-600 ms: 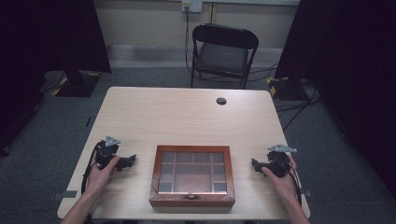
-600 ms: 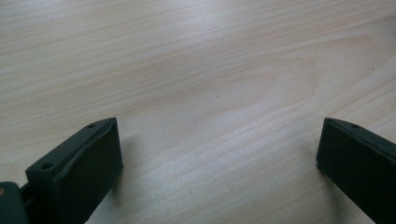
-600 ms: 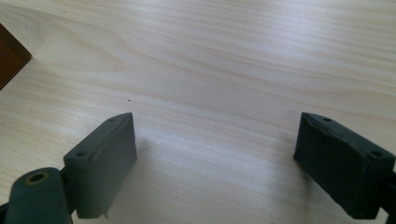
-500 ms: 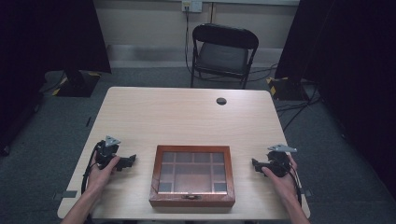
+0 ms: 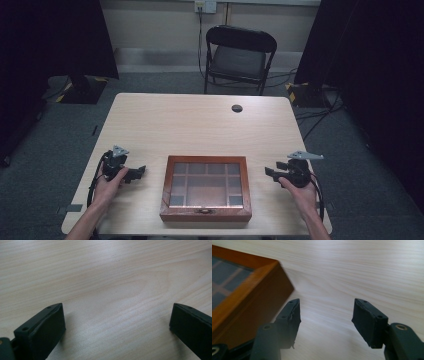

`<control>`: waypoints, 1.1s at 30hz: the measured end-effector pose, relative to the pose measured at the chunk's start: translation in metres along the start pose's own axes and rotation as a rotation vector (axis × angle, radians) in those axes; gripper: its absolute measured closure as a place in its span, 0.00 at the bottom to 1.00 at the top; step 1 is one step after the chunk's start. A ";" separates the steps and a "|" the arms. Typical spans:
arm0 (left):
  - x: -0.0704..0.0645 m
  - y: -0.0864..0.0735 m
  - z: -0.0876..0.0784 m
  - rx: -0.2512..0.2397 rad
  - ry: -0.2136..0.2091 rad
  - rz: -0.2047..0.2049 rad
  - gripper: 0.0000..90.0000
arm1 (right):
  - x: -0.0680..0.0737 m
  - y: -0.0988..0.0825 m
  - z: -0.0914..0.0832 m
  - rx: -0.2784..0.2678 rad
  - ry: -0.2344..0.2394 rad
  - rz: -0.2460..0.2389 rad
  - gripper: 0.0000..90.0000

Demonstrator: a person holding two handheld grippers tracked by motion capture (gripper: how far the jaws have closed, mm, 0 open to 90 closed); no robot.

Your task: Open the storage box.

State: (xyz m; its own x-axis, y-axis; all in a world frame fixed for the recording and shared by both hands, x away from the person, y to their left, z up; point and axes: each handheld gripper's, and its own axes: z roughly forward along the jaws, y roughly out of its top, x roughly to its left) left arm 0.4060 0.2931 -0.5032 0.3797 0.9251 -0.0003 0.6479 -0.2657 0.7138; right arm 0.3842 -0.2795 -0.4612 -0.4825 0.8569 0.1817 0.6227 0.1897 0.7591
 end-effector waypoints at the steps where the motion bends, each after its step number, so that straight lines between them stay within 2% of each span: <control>1: 0.000 0.000 0.000 -0.001 -0.002 -0.003 0.00 | 0.005 0.003 -0.001 0.001 0.017 -0.015 0.46; 2: 0.000 0.000 0.000 0.000 -0.002 -0.003 0.00 | 0.014 0.008 -0.002 -0.010 0.056 -0.042 0.49; 4: 0.000 0.000 0.000 0.000 0.000 0.000 0.00 | 0.017 0.010 -0.003 -0.014 0.067 -0.044 0.50; 5: 0.000 0.000 0.000 0.000 0.000 0.000 0.00 | 0.024 0.013 -0.006 -0.024 0.100 -0.062 0.52; 7: 0.000 0.000 0.000 -0.001 -0.002 -0.003 0.00 | 0.033 0.018 -0.008 -0.034 0.121 -0.081 0.54; 8: 0.000 0.000 0.000 0.000 0.000 0.000 0.00 | 0.043 0.021 -0.011 -0.043 0.152 -0.107 0.57; 9: 0.000 0.000 0.000 0.000 -0.001 0.000 0.00 | 0.043 0.021 -0.011 -0.043 0.152 -0.107 0.57; 12: 0.000 0.000 0.000 0.000 0.000 0.000 0.00 | 0.057 0.025 -0.012 -0.039 0.191 -0.147 0.59; 15: 0.000 0.000 0.000 0.000 0.000 0.000 0.00 | 0.074 0.028 -0.010 -0.020 0.242 -0.190 0.62; 16: 0.000 0.000 0.000 0.000 -0.001 0.000 0.00 | 0.085 0.029 -0.008 -0.005 0.272 -0.214 0.66; 17: 0.000 0.000 0.000 0.000 0.000 0.000 0.00 | 0.085 0.029 -0.008 -0.005 0.272 -0.214 0.66; 20: 0.000 0.000 0.000 0.000 -0.001 0.000 0.00 | 0.102 0.031 -0.005 0.018 0.312 -0.257 0.70; 25: 0.000 0.000 0.000 0.000 -0.001 0.000 0.00 | 0.132 0.028 0.000 0.046 0.408 -0.316 0.75; 26: 0.000 0.000 0.000 0.000 -0.001 0.000 0.00 | 0.142 0.026 0.003 0.059 0.442 -0.338 0.77; 27: 0.000 0.000 0.000 0.000 0.000 0.000 0.00 | 0.142 0.026 0.003 0.059 0.442 -0.338 0.77; 28: 0.000 0.000 0.000 0.000 0.000 0.000 0.00 | 0.150 0.023 0.006 0.075 0.471 -0.354 0.79; 29: 0.000 0.000 0.000 0.000 -0.001 0.000 0.00 | 0.150 0.023 0.006 0.075 0.471 -0.354 0.79; 33: 0.000 0.000 0.000 0.000 0.000 0.000 0.00 | 0.160 0.018 0.013 0.099 0.523 -0.365 0.81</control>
State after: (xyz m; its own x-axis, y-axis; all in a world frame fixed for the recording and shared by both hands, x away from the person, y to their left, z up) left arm 0.4060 0.2931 -0.5032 0.3797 0.9251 -0.0004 0.6478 -0.2656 0.7140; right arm 0.3258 -0.1323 -0.4271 -0.8949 0.3868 0.2227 0.4038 0.4891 0.7731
